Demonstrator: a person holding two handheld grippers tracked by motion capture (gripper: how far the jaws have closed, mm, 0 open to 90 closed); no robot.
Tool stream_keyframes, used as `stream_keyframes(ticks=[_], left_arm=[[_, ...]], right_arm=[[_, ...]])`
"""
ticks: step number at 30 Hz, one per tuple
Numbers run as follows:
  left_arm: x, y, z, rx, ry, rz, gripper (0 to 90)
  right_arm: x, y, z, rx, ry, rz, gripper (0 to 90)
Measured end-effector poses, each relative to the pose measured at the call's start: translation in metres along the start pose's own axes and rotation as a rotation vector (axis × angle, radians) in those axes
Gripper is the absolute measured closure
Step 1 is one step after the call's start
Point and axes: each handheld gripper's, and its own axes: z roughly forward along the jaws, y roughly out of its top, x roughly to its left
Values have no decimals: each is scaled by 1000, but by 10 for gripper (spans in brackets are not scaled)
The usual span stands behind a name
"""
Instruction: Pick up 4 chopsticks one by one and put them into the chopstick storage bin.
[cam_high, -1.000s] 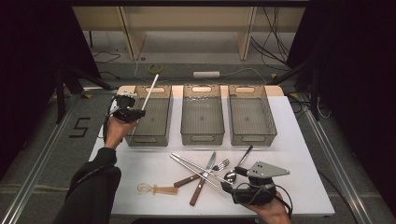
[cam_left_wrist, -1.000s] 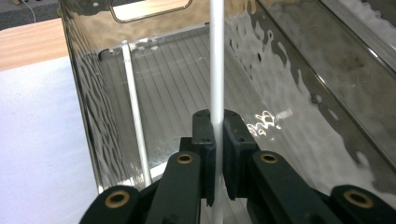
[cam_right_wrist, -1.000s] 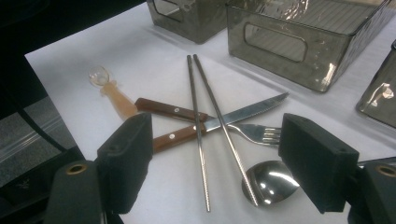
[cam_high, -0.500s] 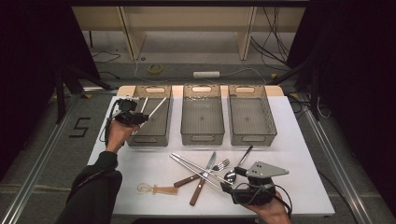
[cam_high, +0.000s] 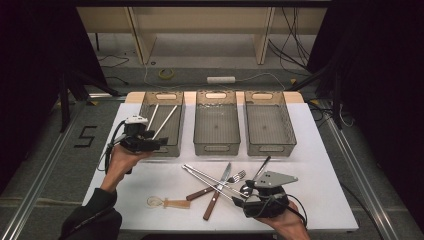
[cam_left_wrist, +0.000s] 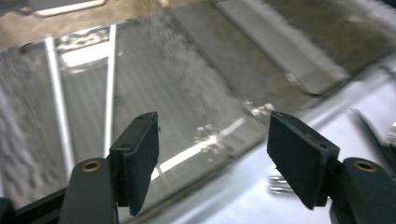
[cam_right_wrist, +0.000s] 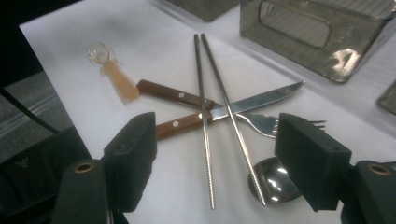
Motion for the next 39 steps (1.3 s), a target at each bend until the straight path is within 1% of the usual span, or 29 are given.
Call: stream_keyframes(ticks=[1, 3, 4, 5, 9, 10, 12, 13, 15, 17, 19, 24, 26, 28, 31, 32, 33, 34, 37, 39], left_arm=[[-1, -2, -2, 4, -9, 7, 320], [-5, -6, -7, -18, -18, 11, 299], [-7, -8, -9, -18, -28, 12, 296], [-9, -10, -11, -17, -32, 22, 288], [-17, -19, -14, -25, -57, 41, 268], [-18, -20, -15, -23, -55, 52, 263], [-21, -22, -18, -34, -70, 53, 256], [-23, -23, -18, -43, -75, 50, 253], [-27, -26, -19, -50, -82, 63, 248], [-32, -29, -19, -53, -92, 78, 245], [-37, -31, -19, -63, -95, 92, 243], [-46, -37, -20, -65, -118, 116, 238], [-50, -39, -21, -66, -114, 134, 234], [-54, -42, -22, -67, -114, 140, 234], [-59, -47, -24, -73, -119, 150, 233], [-60, -49, -24, -67, -116, 158, 233], [-62, -51, -25, -66, -110, 162, 233], [-62, -53, -26, -69, -110, 166, 233], [-63, -58, -29, -76, -117, 152, 233], [-65, -62, -29, -76, -119, 155, 233]], right_arm=[[1, 1, 3, 13, 3, -8, 321], [3, 2, 7, 34, 8, -25, 329], [3, 2, 9, 45, 12, -29, 330], [4, 3, 12, 56, 16, -34, 333], [4, 5, 20, 85, 18, -54, 349], [4, 5, 22, 92, 16, -58, 352], [5, 6, 24, 103, 20, -64, 364], [5, 6, 25, 107, 22, -70, 370], [5, 6, 27, 114, 17, -83, 376], [4, 8, 29, 127, 23, -92, 386], [4, 9, 32, 135, 25, -94, 401], [2, 11, 39, 170, 34, -103, 418], [2, 11, 43, 192, 40, -109, 424], [1, 10, 47, 222, 39, -111, 441], [1, 9, 51, 244, 41, -118, 476], [1, 9, 52, 249, 39, -123, 492], [1, 9, 53, 254, 43, -138, 506], [2, 9, 54, 259, 43, -133, 520], [2, 9, 57, 283, 33, -143, 553], [2, 9, 59, 293, 33, -145, 573]])
